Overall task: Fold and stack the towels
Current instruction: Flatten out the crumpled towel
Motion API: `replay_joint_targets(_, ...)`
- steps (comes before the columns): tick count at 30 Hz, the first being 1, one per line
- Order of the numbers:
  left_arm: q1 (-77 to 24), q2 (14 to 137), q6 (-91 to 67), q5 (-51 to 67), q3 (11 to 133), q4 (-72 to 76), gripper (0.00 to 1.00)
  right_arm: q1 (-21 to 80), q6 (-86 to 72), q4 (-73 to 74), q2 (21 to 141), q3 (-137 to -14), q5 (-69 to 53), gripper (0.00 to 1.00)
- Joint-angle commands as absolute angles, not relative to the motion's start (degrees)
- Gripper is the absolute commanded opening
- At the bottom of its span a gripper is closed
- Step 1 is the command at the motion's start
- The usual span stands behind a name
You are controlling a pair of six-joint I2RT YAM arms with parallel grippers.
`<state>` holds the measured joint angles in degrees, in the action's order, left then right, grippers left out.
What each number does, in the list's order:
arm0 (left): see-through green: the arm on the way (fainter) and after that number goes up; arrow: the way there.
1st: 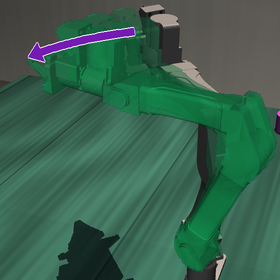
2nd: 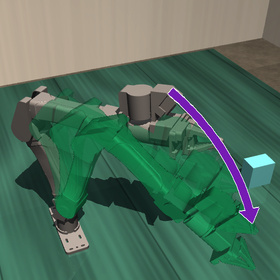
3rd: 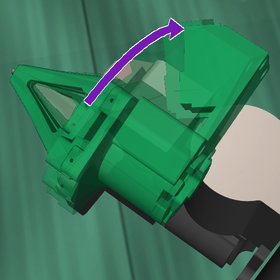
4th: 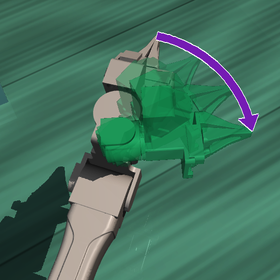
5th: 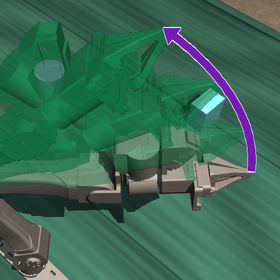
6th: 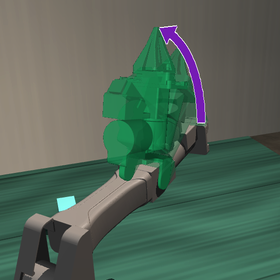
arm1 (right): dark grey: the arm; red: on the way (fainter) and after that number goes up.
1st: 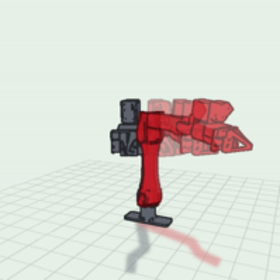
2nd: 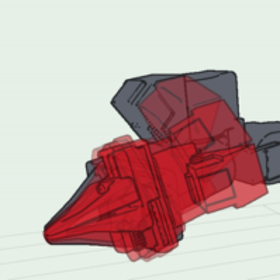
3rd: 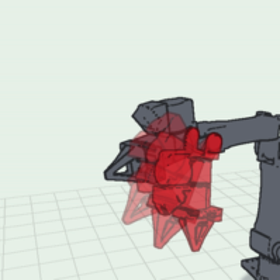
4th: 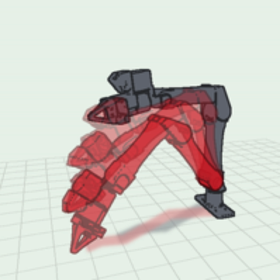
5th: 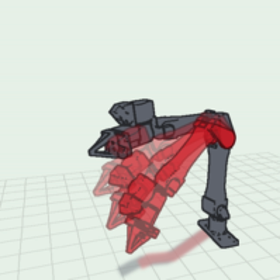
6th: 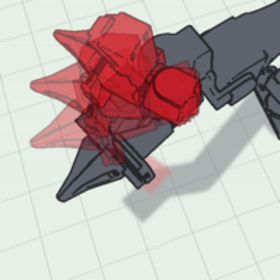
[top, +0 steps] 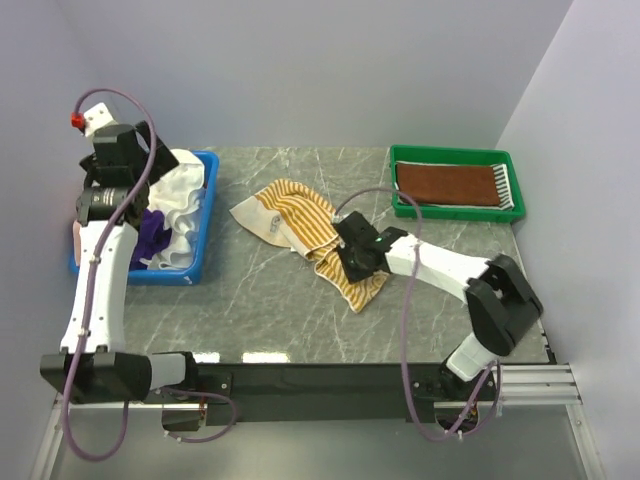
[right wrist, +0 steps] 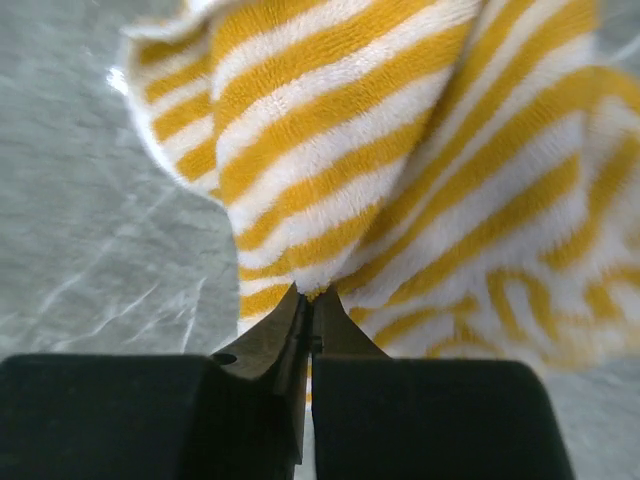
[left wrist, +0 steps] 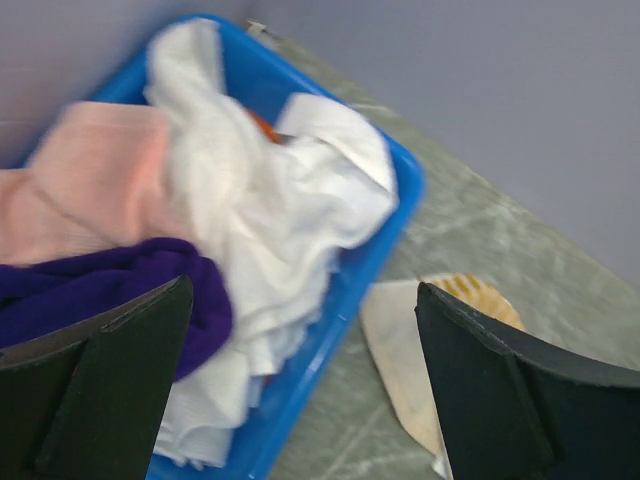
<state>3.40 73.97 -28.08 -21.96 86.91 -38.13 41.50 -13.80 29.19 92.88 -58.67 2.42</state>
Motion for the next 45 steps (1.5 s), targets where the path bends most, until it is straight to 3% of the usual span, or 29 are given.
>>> replay_joint_targets(1, 1.4, 71.3, -26.5, -9.8, 82.6, -32.1, 0.99, 41.5, -13.2, 34.7, 81.9, -66.3, 6.4, 0.0)
replay_joint_targets(7, -4.9, 69.0, -28.6, -1.2, 78.1, -29.4, 0.99, 41.6, -14.1, 40.7, 69.9, -74.1, 0.3, 0.0)
replay_joint_targets(16, -22.2, 74.4, -37.9, 1.1, 67.7, -24.0, 0.99, 40.9, -24.2, 37.2, 55.7, -49.8, 3.8, 0.0)
replay_joint_targets(24, -27.9, 82.4, -50.9, 1.1, 55.8, -14.3, 0.99, 40.5, -24.2, 31.5, 55.8, -45.3, 1.7, 0.0)
replay_joint_targets(29, -28.6, 87.8, -55.7, 0.2, 52.8, -9.8, 0.93, 40.5, -23.5, 29.4, 56.3, -43.7, 0.2, 0.0)
replay_joint_targets(31, -28.9, 89.6, -55.8, -2.5, 53.3, -10.3, 0.86, 40.5, -23.5, 28.7, 56.2, -43.2, 0.2, 0.0)
replay_joint_targets(34, -29.2, 94.0, -55.8, -3.8, 53.9, -11.0, 0.6, 40.5, -23.1, 27.9, 55.8, -42.0, 0.2, 0.0)
replay_joint_targets(37, -29.4, 96.6, -55.5, -4.3, 55.0, -11.6, 0.39, 40.6, -22.9, 27.8, 55.3, -41.7, 0.6, 0.0)
replay_joint_targets(38, -29.4, 98.2, -55.4, -4.7, 55.5, -12.8, 0.23, 40.5, -22.9, 27.7, 55.1, -41.7, 1.1, 0.0)
replay_joint_targets(40, -29.4, 100.3, -53.9, -7.6, 58.5, -15.5, 0.06, 40.5, -22.7, 28.1, 54.6, -41.7, 2.0, 0.0)
replay_joint_targets(41, -29.2, 100.8, -53.0, -9.2, 60.2, -17.3, 0.01, 40.6, -22.5, 28.4, 54.1, -41.8, 2.6, 0.0)
replay_joint_targets(45, -28.3, 102.8, -44.2, -20.7, 76.5, -30.1, 0.01, 40.5, -21.6, 31.2, 51.2, -43.0, 7.1, 0.0)
